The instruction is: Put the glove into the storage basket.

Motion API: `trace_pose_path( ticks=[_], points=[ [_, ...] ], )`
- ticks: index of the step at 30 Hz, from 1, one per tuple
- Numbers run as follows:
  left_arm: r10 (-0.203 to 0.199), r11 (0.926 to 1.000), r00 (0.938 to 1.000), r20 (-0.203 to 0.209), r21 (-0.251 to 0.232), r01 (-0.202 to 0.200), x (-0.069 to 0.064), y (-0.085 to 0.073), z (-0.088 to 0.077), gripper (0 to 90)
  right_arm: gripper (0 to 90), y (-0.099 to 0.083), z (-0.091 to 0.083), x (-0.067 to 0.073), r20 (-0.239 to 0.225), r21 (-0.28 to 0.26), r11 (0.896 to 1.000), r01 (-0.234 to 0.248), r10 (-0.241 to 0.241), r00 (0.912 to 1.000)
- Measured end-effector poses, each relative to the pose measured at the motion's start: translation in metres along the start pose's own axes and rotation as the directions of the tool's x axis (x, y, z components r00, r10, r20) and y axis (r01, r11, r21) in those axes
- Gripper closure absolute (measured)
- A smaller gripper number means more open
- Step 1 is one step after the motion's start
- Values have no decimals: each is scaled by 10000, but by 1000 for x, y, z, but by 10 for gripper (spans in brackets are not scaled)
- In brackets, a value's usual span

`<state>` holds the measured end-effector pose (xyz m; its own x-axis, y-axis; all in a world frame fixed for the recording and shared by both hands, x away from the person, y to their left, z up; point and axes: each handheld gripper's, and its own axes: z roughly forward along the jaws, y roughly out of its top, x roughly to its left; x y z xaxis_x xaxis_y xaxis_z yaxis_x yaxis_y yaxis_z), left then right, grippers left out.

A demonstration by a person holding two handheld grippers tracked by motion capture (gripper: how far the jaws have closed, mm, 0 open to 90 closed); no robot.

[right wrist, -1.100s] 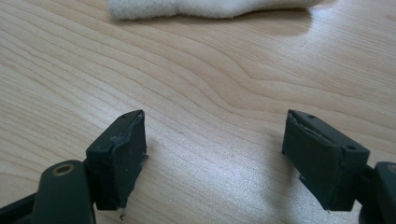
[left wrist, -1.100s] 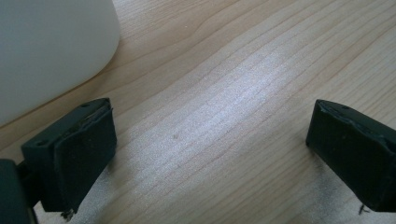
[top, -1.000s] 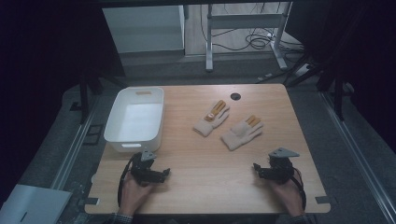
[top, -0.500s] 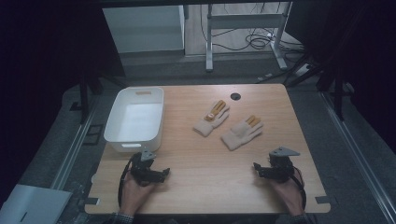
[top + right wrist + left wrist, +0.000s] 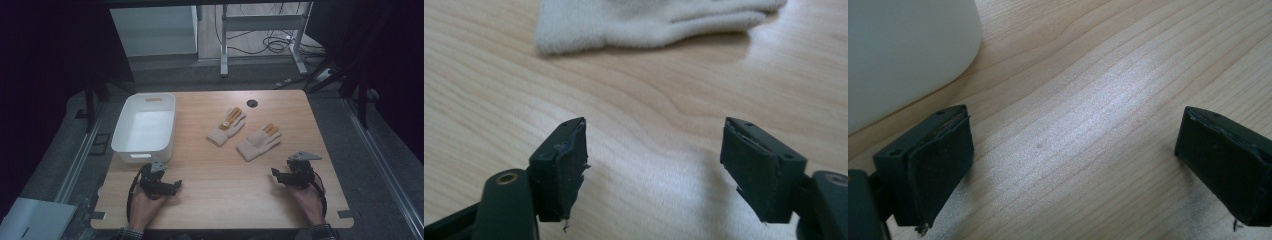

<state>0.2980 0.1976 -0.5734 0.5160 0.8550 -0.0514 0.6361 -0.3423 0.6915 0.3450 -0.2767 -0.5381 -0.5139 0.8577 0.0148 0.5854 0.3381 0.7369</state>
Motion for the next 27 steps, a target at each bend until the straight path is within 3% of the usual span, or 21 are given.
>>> trace_pose_path(
  ticks=[17, 27],
  points=[
    [1, 10000, 10000, -3, 6, -1, 0, 0, 0, 25, 326, 45, 17, -5, -205, -189, 9998, -44, 40, 9998],
    [8, 10000, 10000, -1, 9, -8, 0, 0, 0, 25, 326, 79, 47, -2, -3, -139, 9998, 131, -131, 9999]
  ],
)
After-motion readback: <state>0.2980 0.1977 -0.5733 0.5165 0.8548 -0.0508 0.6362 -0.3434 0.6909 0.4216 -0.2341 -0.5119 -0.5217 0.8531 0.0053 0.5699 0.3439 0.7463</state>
